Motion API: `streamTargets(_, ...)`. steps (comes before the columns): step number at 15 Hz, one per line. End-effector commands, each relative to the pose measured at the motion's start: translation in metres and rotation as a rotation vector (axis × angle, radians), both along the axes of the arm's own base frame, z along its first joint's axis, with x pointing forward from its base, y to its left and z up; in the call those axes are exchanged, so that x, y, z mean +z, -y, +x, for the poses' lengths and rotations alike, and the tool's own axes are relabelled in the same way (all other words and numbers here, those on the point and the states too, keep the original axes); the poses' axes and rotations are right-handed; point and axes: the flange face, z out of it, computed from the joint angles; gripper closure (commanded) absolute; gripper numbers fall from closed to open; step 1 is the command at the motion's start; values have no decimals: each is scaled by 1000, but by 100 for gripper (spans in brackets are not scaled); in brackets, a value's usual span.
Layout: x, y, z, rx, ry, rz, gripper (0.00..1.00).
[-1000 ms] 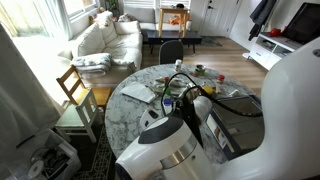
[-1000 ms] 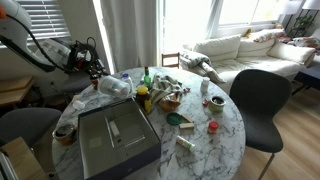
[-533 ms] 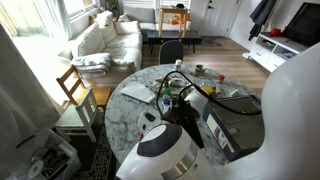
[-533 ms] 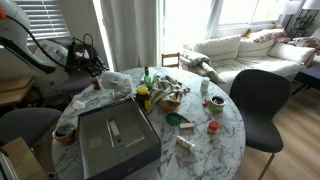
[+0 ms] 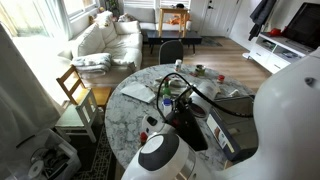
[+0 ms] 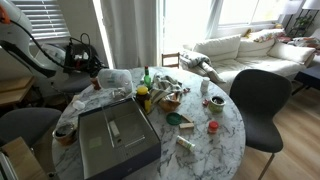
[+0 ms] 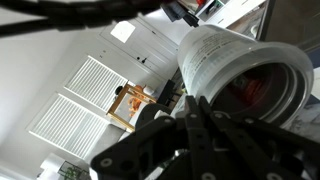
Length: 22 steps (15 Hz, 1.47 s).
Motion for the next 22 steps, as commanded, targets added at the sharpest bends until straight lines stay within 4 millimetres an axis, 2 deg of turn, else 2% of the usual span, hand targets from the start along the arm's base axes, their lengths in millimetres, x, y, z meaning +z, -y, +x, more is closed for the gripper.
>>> streamTargets(1,-9,-2,-7,-9,-3,-46,99)
streamTargets(11,-27,0,-16,-3,-51,-17,99)
streamTargets(14,-23,3,-15,-7,-33,-81,99)
streamTargets(22,-37,-9,-23,87,-105,183,99)
